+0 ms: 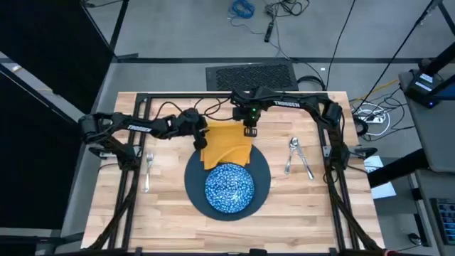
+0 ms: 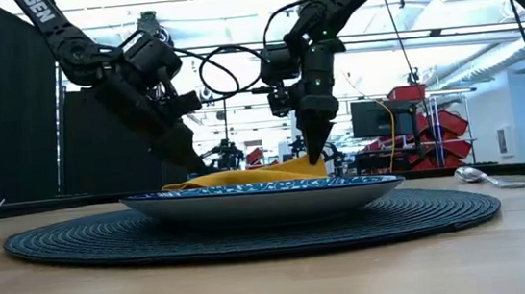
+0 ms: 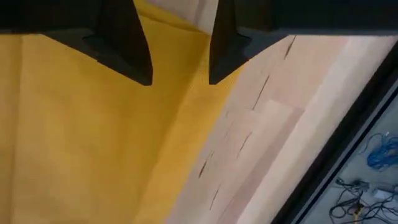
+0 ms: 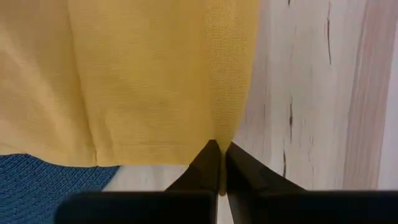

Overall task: Set table place
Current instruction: Fold the yellow table napkin

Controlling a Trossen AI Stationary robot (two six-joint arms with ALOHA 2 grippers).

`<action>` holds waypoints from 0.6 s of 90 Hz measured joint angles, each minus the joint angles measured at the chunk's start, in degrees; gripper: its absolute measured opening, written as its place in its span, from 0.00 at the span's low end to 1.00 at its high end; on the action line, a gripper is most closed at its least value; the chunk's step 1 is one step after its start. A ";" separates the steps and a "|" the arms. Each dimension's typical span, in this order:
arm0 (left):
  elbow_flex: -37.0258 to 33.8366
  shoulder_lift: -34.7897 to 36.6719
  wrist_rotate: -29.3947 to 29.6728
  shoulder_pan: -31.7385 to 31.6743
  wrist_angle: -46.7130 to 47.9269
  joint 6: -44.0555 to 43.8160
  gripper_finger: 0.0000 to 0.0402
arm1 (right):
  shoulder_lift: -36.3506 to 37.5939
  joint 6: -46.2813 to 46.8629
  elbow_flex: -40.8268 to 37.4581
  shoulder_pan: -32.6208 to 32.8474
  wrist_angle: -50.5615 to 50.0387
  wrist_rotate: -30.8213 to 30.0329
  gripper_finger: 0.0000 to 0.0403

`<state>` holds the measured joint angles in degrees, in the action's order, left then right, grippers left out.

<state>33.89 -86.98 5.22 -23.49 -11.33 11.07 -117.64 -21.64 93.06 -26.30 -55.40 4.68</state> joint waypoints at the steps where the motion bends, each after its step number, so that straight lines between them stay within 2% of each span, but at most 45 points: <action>1: 0.00 -0.01 0.28 0.00 0.00 0.03 0.36 | 0.00 0.01 0.00 0.00 -0.01 0.02 0.00; 20: 0.00 -0.17 1.99 -0.01 -0.15 0.25 0.36 | 0.00 0.45 0.00 0.13 0.00 0.14 0.00; 54: -0.04 -6.02 4.25 -0.02 -3.22 1.35 0.36 | 0.00 1.45 -0.02 0.15 0.02 0.16 0.00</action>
<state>33.85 -93.00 9.47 -23.51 -14.55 12.43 -117.64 -20.18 93.03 -26.15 -55.37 4.84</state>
